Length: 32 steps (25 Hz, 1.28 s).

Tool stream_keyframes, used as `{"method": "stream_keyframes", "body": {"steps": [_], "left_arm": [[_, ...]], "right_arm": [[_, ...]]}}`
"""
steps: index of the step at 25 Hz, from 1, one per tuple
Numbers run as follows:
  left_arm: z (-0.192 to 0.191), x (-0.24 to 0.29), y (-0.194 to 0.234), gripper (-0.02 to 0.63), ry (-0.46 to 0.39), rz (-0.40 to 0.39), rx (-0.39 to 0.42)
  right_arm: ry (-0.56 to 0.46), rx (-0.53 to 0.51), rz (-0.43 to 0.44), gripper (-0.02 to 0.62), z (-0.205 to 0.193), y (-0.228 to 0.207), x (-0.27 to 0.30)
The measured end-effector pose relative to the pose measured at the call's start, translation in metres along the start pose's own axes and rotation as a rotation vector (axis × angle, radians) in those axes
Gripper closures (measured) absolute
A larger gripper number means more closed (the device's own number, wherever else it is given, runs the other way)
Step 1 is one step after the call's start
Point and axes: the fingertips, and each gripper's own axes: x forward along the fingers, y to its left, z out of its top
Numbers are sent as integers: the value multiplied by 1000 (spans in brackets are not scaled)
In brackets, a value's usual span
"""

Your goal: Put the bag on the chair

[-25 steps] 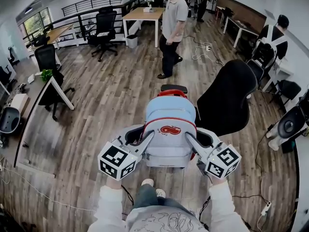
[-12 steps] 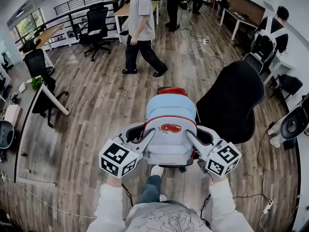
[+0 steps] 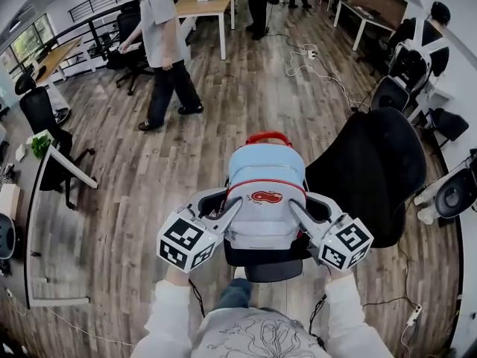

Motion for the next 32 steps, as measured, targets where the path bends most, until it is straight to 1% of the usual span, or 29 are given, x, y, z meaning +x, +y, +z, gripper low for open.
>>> {"method": "stream_keyframes", "body": {"steps": [7,11,16,19,27,32], "left_arm": [[-24,45,43,500,68,-62,-20],[-44,69,57,502,112,-95,-37],[-73,100,62,502,185,-123,-33],[-94,114,58,502,230,-135,-47],[-150,144,54,503,321,-122,-91],[-188,166,53,505,381,-119,-105]], "right_arm": [[64,19,-38,502,-29,-37,40],[102,47,-58,502,-52,-56,54],[179,67,-74,502,-89,-78,59],[234,83,-79,502,-113,-87,57],[355,102,-79,502,-175,-107,59],[441,93,-73,502,-220,-121,61]]}}
